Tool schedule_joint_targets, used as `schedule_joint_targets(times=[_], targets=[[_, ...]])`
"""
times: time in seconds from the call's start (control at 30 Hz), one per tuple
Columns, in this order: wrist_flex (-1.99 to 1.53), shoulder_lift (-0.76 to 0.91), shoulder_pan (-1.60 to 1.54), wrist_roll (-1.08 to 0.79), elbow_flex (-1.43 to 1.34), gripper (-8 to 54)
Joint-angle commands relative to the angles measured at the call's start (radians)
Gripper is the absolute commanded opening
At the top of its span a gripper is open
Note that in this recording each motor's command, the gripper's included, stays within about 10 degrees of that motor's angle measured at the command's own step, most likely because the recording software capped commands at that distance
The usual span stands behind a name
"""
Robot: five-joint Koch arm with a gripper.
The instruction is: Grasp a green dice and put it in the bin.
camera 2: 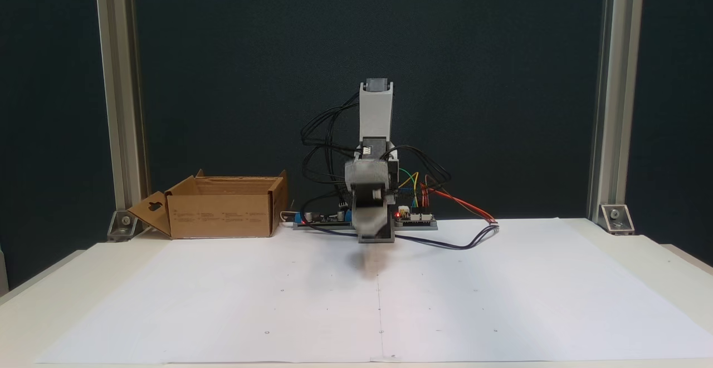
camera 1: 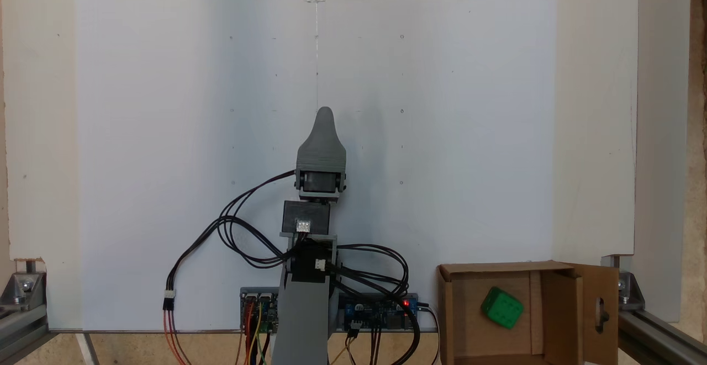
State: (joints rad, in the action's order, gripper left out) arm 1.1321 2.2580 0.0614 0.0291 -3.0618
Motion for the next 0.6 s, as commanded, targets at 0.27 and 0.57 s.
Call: schedule_joint_targets(times=[0.27, 0.57], targets=[[0.390, 0.109, 0.011, 0.018, -0.067, 45.2], [0.353, 0.106, 0.000, 0.020, -0.067, 45.1]])
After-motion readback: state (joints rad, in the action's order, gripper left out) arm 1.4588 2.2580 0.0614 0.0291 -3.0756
